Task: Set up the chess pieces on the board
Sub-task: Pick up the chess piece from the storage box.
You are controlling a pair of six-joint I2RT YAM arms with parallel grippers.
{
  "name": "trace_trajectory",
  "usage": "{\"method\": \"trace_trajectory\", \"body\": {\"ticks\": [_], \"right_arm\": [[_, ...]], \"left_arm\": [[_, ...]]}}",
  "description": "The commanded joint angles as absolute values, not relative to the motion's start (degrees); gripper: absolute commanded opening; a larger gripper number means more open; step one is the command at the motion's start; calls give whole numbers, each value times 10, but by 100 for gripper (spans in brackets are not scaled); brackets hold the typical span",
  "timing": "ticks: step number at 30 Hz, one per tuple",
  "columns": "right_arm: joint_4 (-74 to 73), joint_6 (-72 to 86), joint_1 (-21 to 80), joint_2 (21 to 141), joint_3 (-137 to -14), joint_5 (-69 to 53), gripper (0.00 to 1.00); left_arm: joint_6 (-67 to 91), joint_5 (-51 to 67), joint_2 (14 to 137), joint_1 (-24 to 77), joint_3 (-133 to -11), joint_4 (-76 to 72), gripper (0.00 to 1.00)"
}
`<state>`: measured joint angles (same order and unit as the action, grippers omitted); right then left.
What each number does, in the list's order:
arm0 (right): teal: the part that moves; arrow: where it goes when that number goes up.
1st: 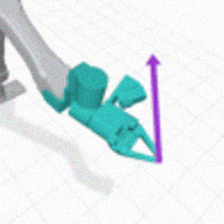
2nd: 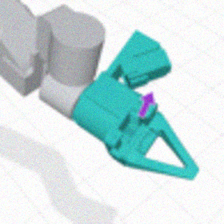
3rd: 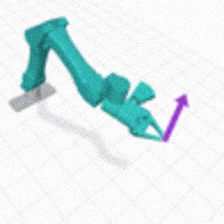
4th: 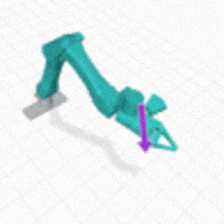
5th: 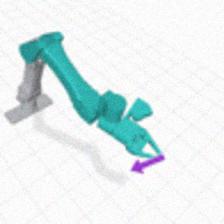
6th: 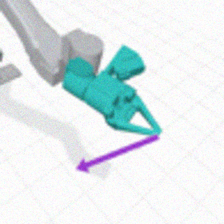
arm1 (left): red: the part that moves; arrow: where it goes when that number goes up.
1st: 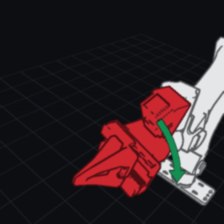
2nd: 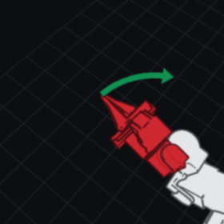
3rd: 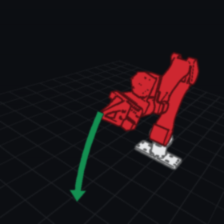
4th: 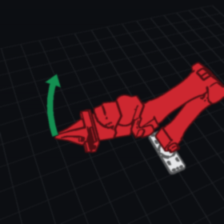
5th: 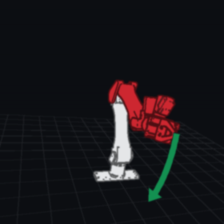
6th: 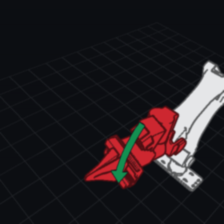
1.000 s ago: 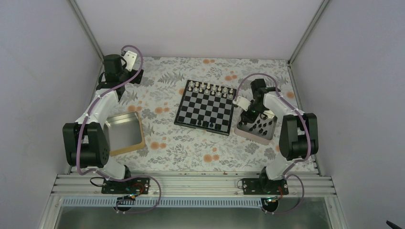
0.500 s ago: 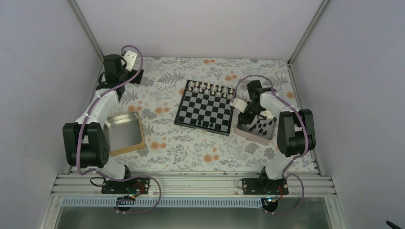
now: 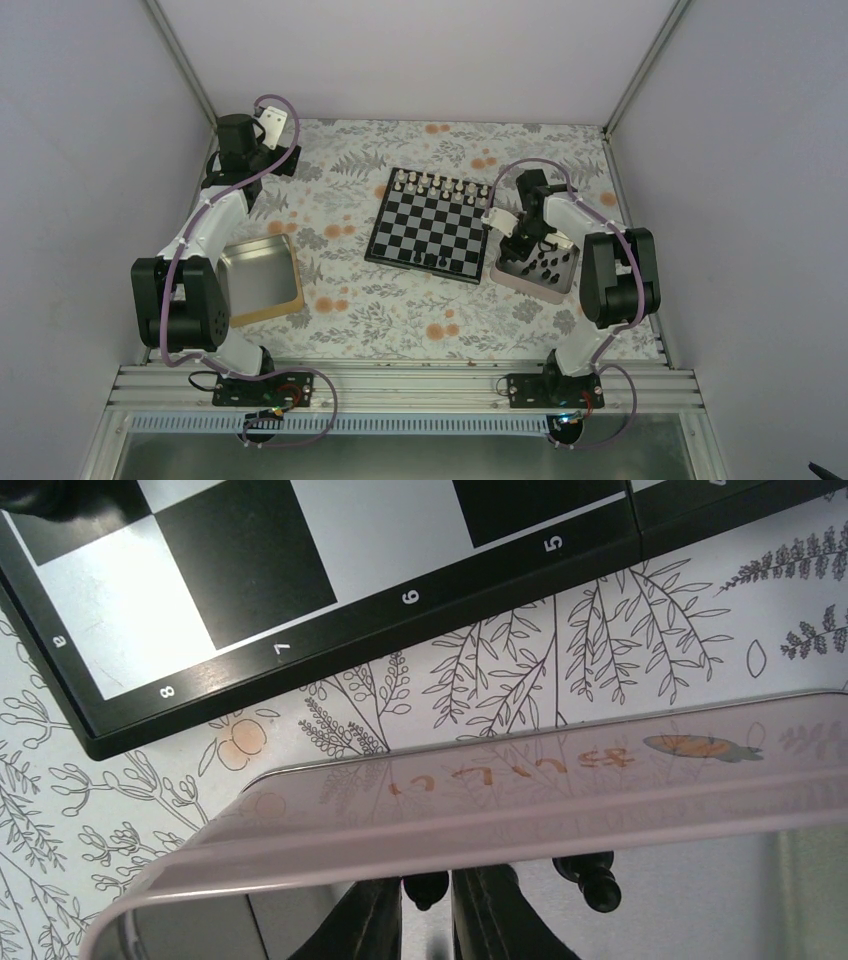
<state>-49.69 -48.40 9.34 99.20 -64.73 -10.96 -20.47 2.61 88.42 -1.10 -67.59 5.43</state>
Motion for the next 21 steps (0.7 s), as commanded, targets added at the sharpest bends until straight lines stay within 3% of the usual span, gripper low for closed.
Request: {"method": "trace_trajectory", "body": {"ticks": [1,12,21], "right_arm": [[-488,-483,99,994,-637,-110,14],[-513,-484,99,966,-648,-121,5],[-614,-476,108,922,-742,-86,5]], "left_arm": [[-200,35,875,-11,-678,51,100],[-199,38,876,-11,-677,49,100],[-199,41,865,-11,-672,47,100]]}}
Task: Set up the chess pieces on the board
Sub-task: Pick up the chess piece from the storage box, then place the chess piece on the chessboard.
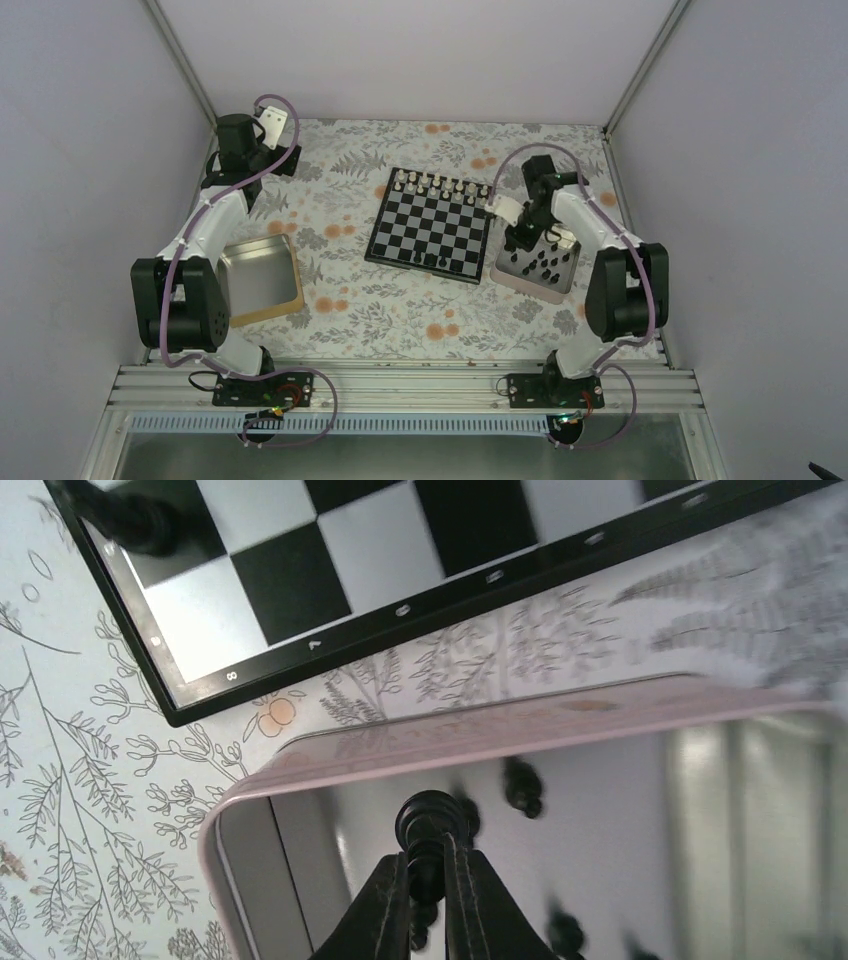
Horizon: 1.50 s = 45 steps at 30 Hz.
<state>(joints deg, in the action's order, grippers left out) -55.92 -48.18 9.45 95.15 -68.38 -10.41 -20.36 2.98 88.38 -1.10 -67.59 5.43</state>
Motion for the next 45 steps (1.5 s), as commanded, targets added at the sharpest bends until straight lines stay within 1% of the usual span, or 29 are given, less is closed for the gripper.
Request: {"method": "trace_trajectory", "body": {"ticks": [1,6,13,16,22,28,35,45], "right_arm": [[-625,-475,114,923,-760,-80,5],[-682,-475,162,949,-871,-65,5],[-707,-467,263,1064,-1015,-81,5],[-707,-463,306,1113,-1059,-88,5],[-731,-463,360,1197,-1144,-105,5],[-734,-465,399,1237,-1149,-110,5],[-712,-465,428,1249,-1118,-119,5],[-709,-470,437,1277,-1109,-115,5]], "left_arm": [[-199,42,864,-11,-672,48,100],[-200,38,862,-11,-680,57,100],[-208,40,849,-11,-677,57,100],[-210,41,844,-12,-669,57,100],[-207,49,831,-11,-648,45,100],[-204,54,829,-12,-632,33,100],[-200,55,823,-16,-617,21,100],[-199,60,822,-19,-612,21,100]]}}
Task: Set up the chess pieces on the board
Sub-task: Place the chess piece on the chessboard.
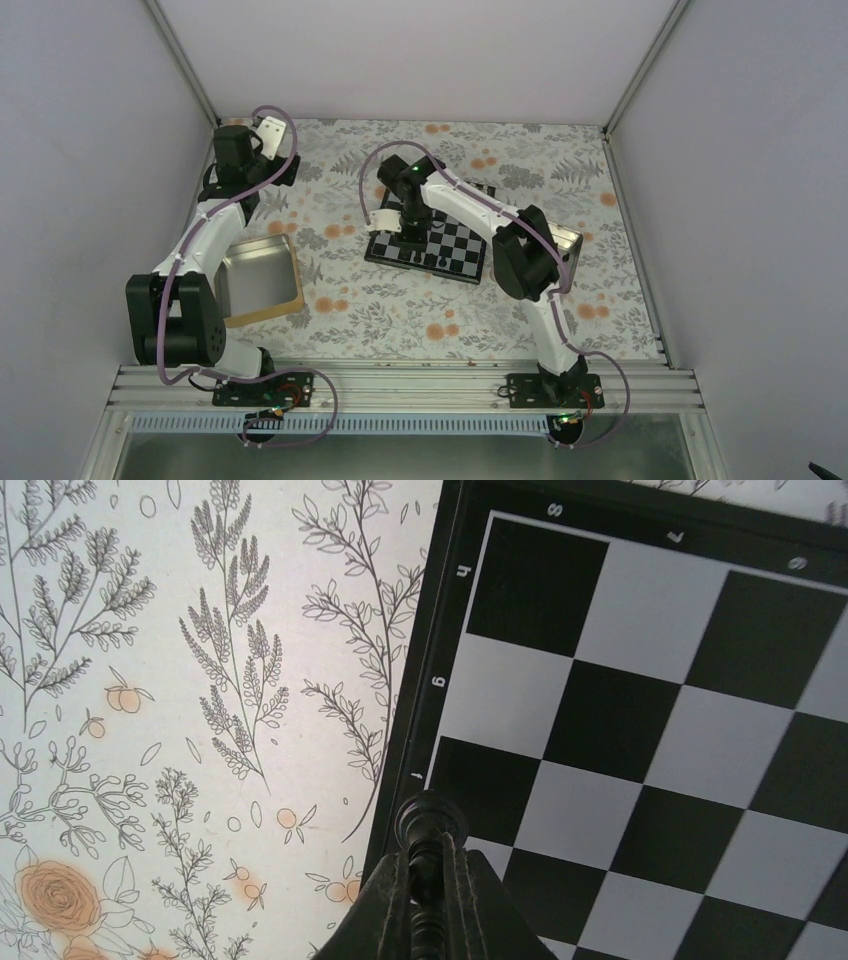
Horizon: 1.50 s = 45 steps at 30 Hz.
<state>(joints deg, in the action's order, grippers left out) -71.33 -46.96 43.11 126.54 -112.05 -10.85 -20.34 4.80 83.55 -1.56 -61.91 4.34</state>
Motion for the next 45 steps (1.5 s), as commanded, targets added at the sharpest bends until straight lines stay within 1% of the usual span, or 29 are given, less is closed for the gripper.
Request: {"method": "trace_trajectory", "body": {"ticks": [1,32,39,43,45], "right_arm": [[-708,-470,436,1277,-1109,-116,5],[-675,-467,433,1293,-1100,-91,6],[-671,-466,430,1284,-1092,-88,14],[-672,-465,430,1275,-1092,-89,26],[-671,-463,430,1268,-1094,-86,29]], "left_arm": [[-199,60,823,-19,-612,21,100],[-195,73,825,-27,-595,8,100],[-194,73,825,-29,-596,8,100],[-194,74,824,-29,-596,9,100],[-194,74,823,-30,-595,8,100]]}}
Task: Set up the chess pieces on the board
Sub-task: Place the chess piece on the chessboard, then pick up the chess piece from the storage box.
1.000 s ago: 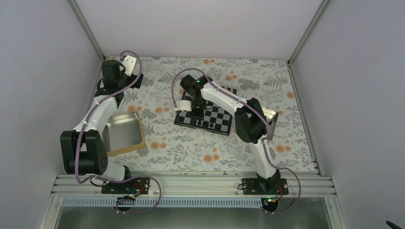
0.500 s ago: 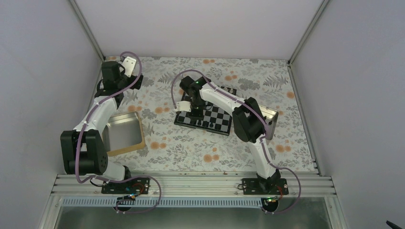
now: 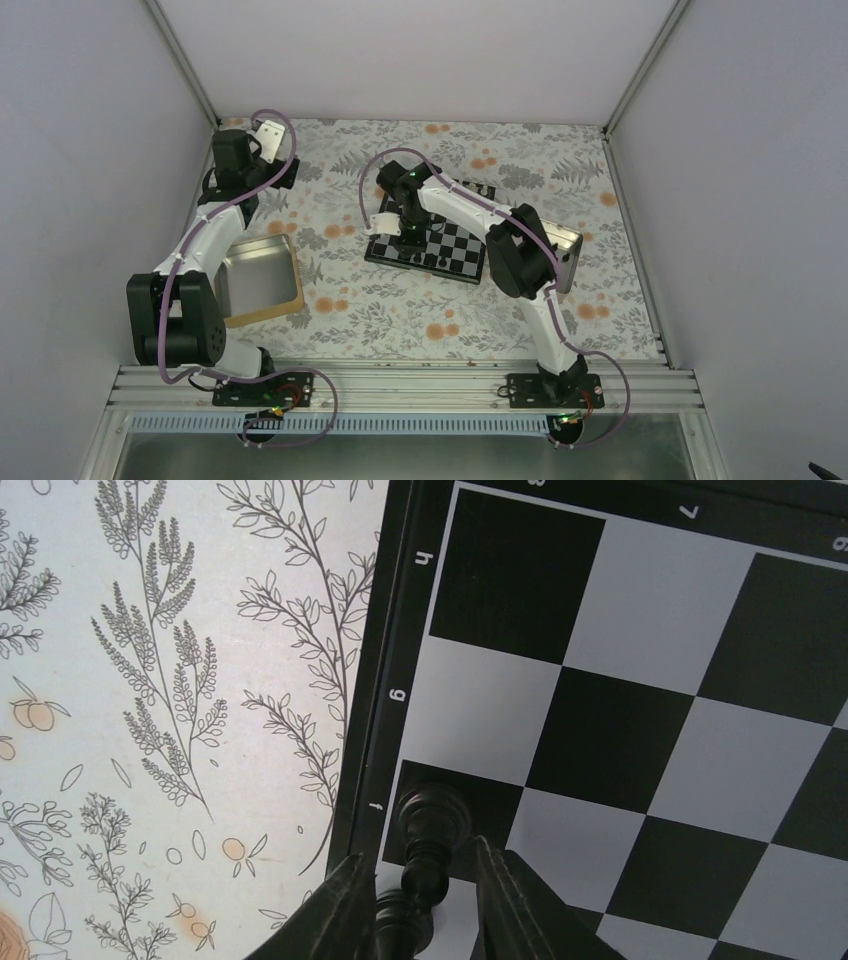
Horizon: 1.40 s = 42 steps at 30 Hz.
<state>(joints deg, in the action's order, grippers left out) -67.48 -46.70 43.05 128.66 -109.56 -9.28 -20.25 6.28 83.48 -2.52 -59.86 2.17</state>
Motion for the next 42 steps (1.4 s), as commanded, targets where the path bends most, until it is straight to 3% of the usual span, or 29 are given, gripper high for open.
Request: {"method": "trace_trajectory", "body": {"ticks": [1,12,21,25,42], "right_arm": [[-671,-461,430,1263,-1096,-85,30],[-689,-450,368,1140,-1088,-84,33],[-621,-447,152,990,-885,-67,33],[-584,-452,103,937,-793,-64,34],[-520,-465,9,915,-640,-23,33]], "left_arm": [[-193,74,823,-30,-595,8,100],[-192,73,821,-33,-603,13,100],[-190,67,826,-34,-604,12,100],[-189,68,832,-34,-605,10,100],[-184,69,858,-34,-615,11,100]]}}
